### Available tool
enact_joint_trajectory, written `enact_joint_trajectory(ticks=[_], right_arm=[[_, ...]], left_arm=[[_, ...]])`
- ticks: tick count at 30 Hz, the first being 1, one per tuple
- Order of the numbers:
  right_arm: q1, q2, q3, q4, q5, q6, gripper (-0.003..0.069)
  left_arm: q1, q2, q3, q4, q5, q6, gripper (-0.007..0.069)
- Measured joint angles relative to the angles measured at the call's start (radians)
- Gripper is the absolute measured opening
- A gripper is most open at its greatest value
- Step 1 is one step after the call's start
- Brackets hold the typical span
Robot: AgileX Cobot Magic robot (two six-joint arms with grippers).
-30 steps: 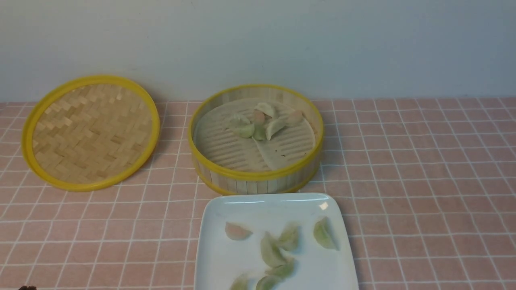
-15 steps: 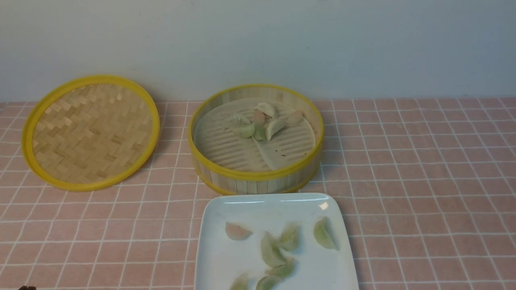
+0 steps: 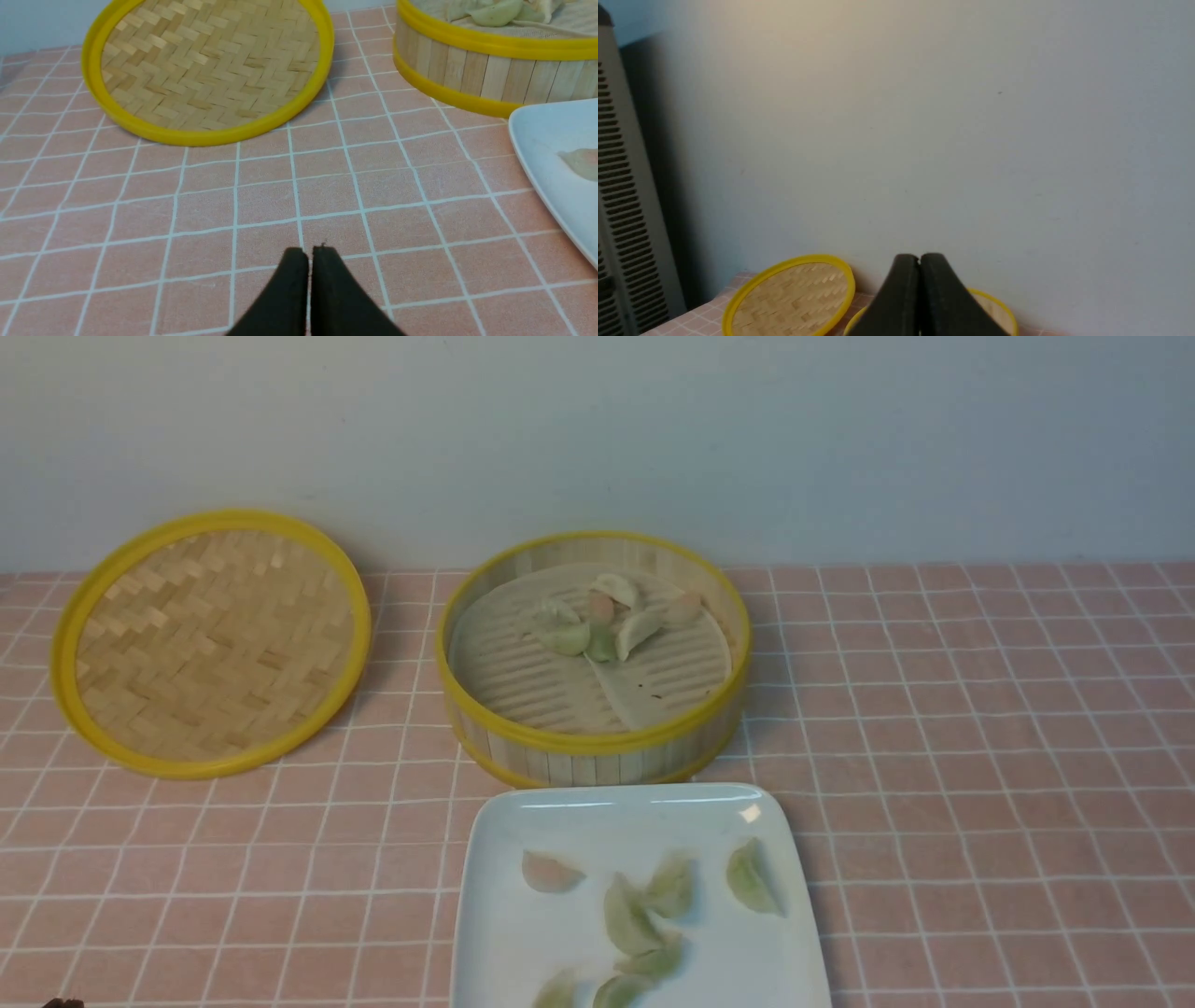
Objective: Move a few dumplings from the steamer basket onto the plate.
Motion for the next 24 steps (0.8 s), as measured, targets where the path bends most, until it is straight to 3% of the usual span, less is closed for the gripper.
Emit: enact_joint_trajectory(ticks=[4,10,18,24], right_arm=[[0.000,0.000,0.000,0.119,-0.015,-0.155,-0.0015],[-0.047,-0.001,0.016,0.134,-0.013,-0.191,-0.0015],[-0.437,-0.001,0.266,0.084,-0.002,-0.195,-0.0015],[-0.547,-0.001,0.455,0.089,0.015,-0.195,-0.0015]], left_arm=[[0.000,0.000,0.000,0.000,0.000,0.000,-0.0006],[0.000,0.000,0.000,-0.001,0.001,0.000,-0.0006],[0.000,0.000,0.000,-0.002,0.002,0.000,-0.0006],[0.000,0.000,0.000,-0.002,0.002,0.000,-0.0006]])
